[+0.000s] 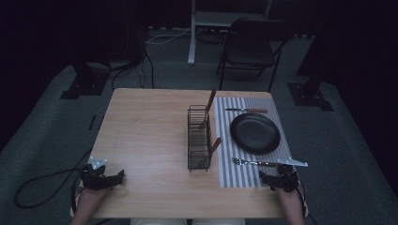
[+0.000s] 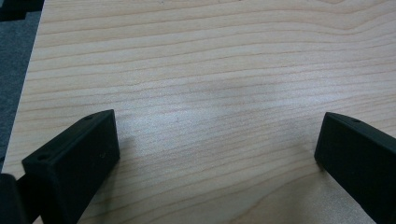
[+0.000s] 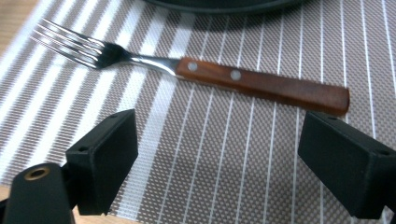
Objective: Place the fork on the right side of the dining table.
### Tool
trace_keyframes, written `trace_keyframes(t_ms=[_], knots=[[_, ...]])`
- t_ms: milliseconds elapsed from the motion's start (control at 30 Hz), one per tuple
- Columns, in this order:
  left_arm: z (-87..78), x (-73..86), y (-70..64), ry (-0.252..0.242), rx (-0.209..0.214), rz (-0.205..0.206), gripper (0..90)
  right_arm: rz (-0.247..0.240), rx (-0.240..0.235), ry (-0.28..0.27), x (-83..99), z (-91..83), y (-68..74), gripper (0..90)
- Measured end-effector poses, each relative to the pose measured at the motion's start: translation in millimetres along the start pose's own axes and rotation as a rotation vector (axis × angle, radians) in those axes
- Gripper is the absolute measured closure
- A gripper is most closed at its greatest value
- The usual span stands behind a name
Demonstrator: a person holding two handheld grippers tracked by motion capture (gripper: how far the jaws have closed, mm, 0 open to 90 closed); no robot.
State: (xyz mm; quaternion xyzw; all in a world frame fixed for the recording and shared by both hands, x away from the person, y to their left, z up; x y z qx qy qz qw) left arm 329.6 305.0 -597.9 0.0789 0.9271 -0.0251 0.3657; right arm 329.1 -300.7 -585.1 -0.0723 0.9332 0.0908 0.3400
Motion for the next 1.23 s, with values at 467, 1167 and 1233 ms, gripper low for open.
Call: trace_keyframes(t_ms=[467, 1167, 1233], knots=[[-0.1, 0.0, 0.1, 0.001, 0.001, 0.001, 0.0, -0.011, 0.132, -0.065, 17.9, 1.8, 6.7, 11.4], [0.0, 0.0, 0.0, 0.001, 0.001, 0.001, 0.0, 0.036, 0.178, -0.105, 14.6, 6.8, 5.5, 11.0], [0.4, -0.5, -0.3, 0.000, -0.007, -0.008, 0.0, 0.035, 0.178, -0.105, 14.6, 6.8, 5.5, 11.0]])
Point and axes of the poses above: each handheld gripper's, and its own axes: z roughly forward along the jaws, x roughly out of its underside, y roughly to its left, the point moved 7 cm from there along z, roughly forward along the jaws
